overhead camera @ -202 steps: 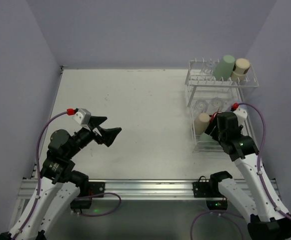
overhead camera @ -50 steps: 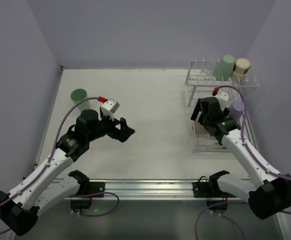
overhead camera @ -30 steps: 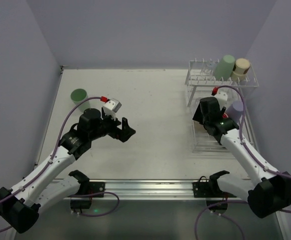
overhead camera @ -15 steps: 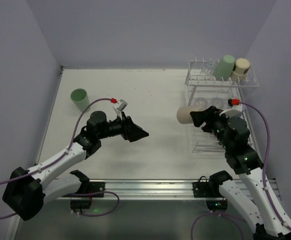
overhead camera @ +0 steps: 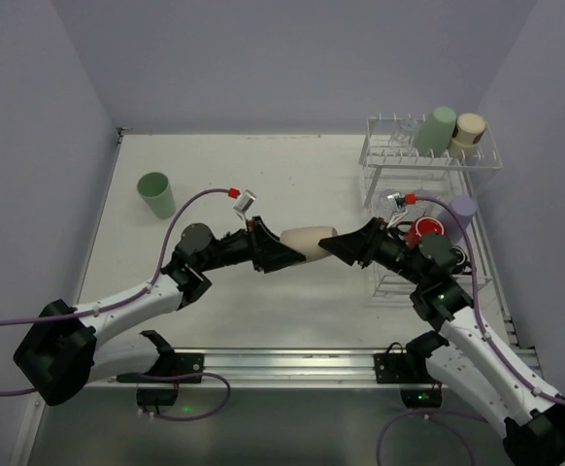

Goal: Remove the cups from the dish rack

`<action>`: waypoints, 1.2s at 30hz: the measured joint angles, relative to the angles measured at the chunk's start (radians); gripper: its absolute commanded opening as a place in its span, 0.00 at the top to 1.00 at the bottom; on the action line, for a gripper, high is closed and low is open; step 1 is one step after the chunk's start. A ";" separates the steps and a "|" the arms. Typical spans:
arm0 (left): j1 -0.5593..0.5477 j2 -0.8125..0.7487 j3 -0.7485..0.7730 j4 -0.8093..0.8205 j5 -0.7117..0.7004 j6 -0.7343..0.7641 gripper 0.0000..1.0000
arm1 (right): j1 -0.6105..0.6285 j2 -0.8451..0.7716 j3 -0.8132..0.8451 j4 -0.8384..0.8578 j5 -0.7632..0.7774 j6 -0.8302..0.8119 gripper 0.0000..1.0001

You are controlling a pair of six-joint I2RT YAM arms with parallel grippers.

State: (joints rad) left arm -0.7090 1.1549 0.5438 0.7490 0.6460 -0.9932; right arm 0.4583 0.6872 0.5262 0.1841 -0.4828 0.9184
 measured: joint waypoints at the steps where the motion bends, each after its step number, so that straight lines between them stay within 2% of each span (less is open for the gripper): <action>1: -0.002 0.003 0.000 0.006 -0.006 -0.008 0.62 | 0.007 0.010 -0.010 0.032 -0.011 0.014 0.72; 2: -0.002 0.005 0.000 0.009 -0.018 -0.010 0.73 | 0.011 0.021 -0.019 0.064 -0.024 0.029 0.71; 3: -0.002 0.005 0.000 0.011 -0.027 -0.016 0.91 | 0.014 0.030 -0.028 0.095 -0.032 0.043 0.69; 4: -0.002 0.004 0.000 0.016 -0.030 -0.022 0.97 | 0.013 0.039 -0.040 0.126 -0.032 0.054 0.63; 5: -0.003 -0.001 0.000 0.039 -0.026 -0.021 1.00 | 0.008 0.047 -0.052 0.145 -0.028 0.074 0.54; 6: -0.006 -0.013 0.001 0.039 -0.035 -0.014 1.00 | 0.005 0.055 -0.062 0.170 -0.029 0.089 0.29; 7: -0.007 -0.023 0.001 0.024 -0.042 -0.007 1.00 | 0.006 0.058 -0.068 0.186 -0.027 0.095 0.18; 9: -0.013 -0.034 0.027 -0.061 -0.098 0.038 1.00 | 0.012 0.059 -0.075 0.185 -0.032 0.092 0.02; 12: -0.014 -0.035 0.140 -0.298 -0.229 0.154 1.00 | 0.026 0.044 -0.076 0.128 -0.018 0.060 0.01; 18: -0.005 0.073 0.536 -0.867 -0.590 0.433 1.00 | 0.028 -0.014 -0.055 -0.110 0.127 -0.066 0.01; 23: 0.109 0.241 0.714 -1.172 -0.761 0.612 1.00 | 0.027 -0.008 -0.049 -0.238 0.187 -0.151 0.01; 29: 0.277 0.505 0.810 -1.395 -0.864 0.736 1.00 | 0.028 0.000 -0.049 -0.285 0.201 -0.207 0.01; 36: 0.329 0.687 0.903 -1.506 -0.885 0.778 1.00 | 0.031 -0.014 -0.050 -0.319 0.208 -0.252 0.01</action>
State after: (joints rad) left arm -0.3801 1.8420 1.4464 -0.7567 -0.2394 -0.2150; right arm 0.4889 0.6731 0.4767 -0.1349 -0.2752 0.6666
